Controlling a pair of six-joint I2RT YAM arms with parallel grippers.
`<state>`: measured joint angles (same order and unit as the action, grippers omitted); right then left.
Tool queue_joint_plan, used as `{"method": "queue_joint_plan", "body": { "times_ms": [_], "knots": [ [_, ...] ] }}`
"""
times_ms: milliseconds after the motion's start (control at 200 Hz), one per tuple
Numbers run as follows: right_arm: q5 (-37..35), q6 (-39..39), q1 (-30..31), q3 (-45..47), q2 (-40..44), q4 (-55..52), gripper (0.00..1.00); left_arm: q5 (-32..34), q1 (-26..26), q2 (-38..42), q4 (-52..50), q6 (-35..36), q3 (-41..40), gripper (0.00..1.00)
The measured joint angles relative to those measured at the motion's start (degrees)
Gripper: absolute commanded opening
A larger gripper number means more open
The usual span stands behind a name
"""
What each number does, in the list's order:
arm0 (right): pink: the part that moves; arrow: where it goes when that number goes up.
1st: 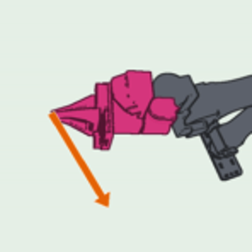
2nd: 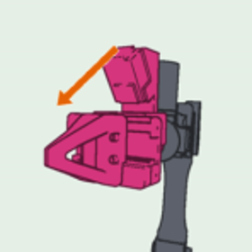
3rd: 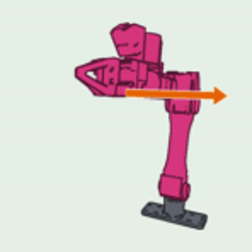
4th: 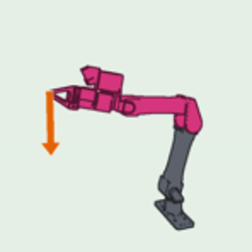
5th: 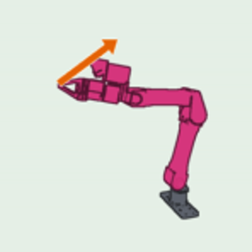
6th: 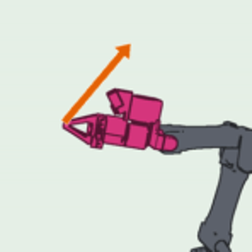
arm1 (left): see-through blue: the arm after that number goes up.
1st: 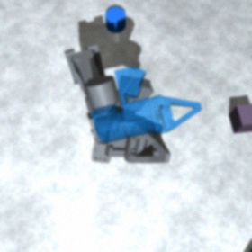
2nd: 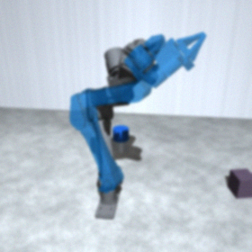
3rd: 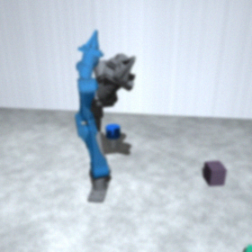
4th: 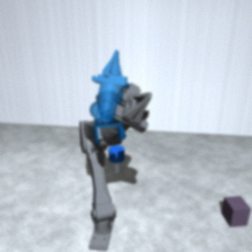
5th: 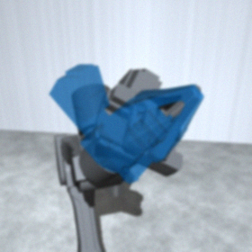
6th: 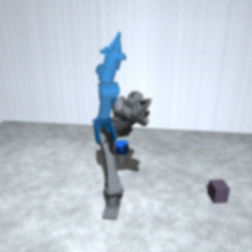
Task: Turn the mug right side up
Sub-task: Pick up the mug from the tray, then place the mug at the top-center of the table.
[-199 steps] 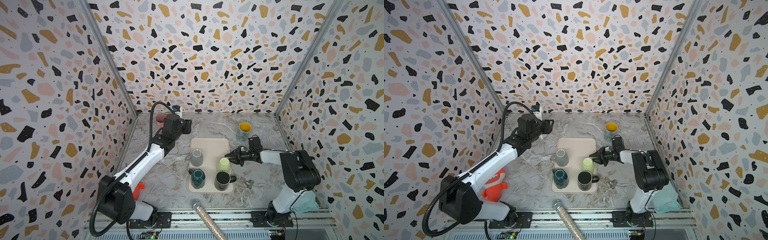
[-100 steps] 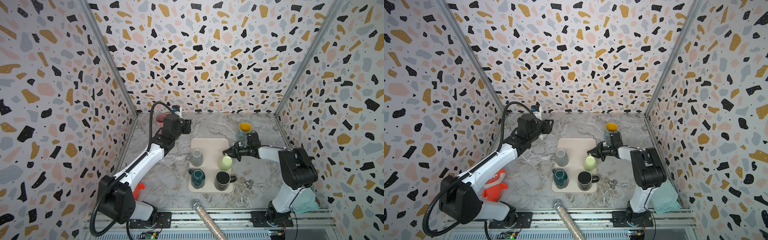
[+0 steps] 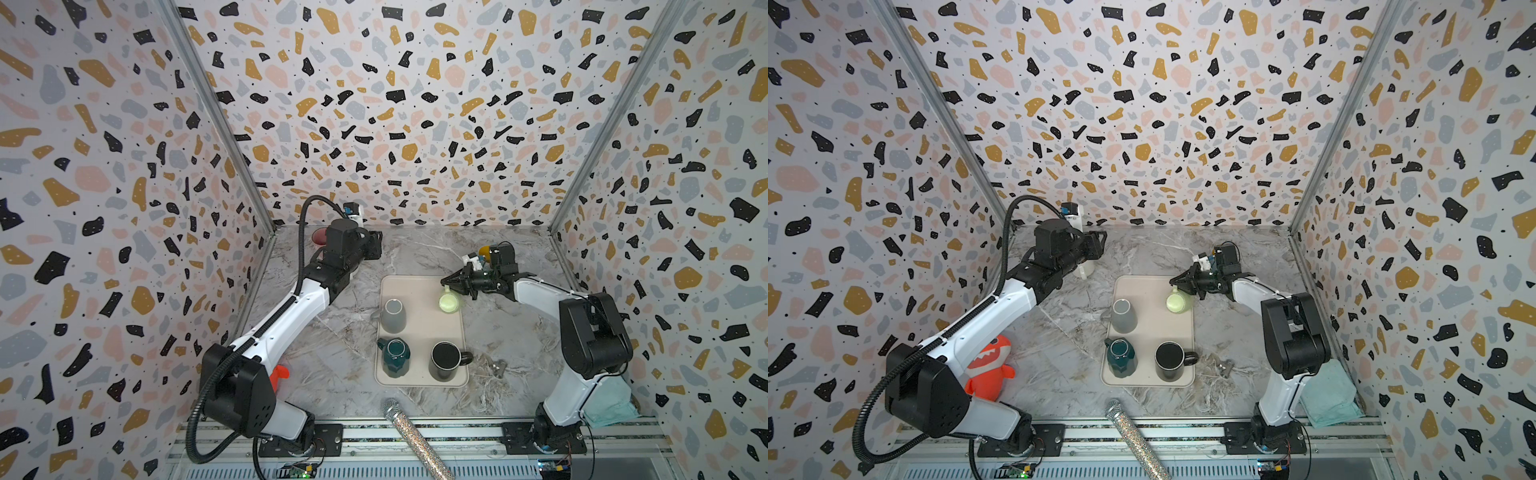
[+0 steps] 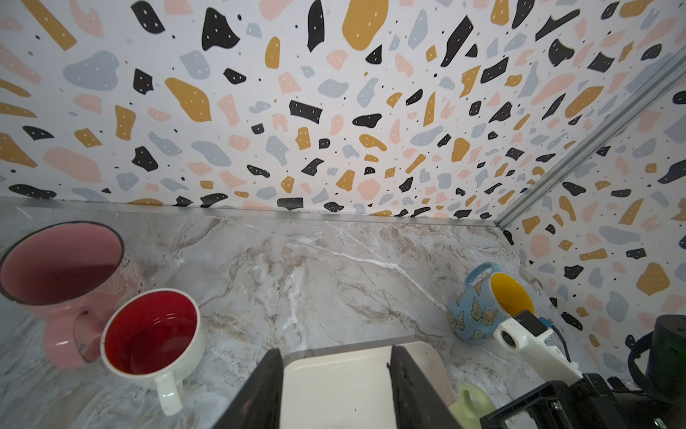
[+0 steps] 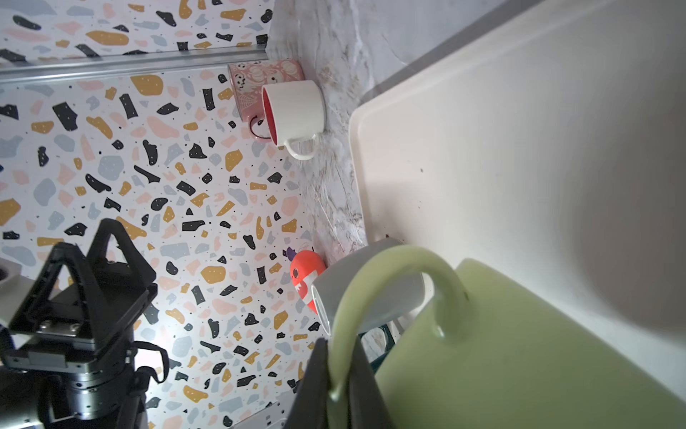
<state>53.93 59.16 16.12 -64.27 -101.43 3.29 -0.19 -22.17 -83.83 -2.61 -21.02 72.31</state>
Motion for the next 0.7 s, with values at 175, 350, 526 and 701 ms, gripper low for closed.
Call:
{"method": "queue_joint_plan", "body": {
  "times_ms": [175, 350, 526, 701],
  "knots": [
    [-3.39, -8.11, 4.09, -5.05, 1.55, -3.41, 0.0, -2.38, 0.0, -1.42, -0.04, -0.02, 2.99, 0.47],
    [-10.12, -19.5, 8.7, -9.33, 4.2, -7.98, 0.0, -5.62, 0.0, -2.78, -0.48, -0.04, 3.87, 0.47],
    [-19.85, -32.65, 14.62, -8.41, 10.23, -8.68, 0.0, -11.56, 0.0, -4.11, -1.88, -0.02, 5.42, 0.47],
    [-27.39, -45.11, 20.06, -4.33, 16.65, -5.57, 0.0, -19.37, 0.0, -6.6, -7.28, 1.92, 9.92, 0.47]
  ]
}}
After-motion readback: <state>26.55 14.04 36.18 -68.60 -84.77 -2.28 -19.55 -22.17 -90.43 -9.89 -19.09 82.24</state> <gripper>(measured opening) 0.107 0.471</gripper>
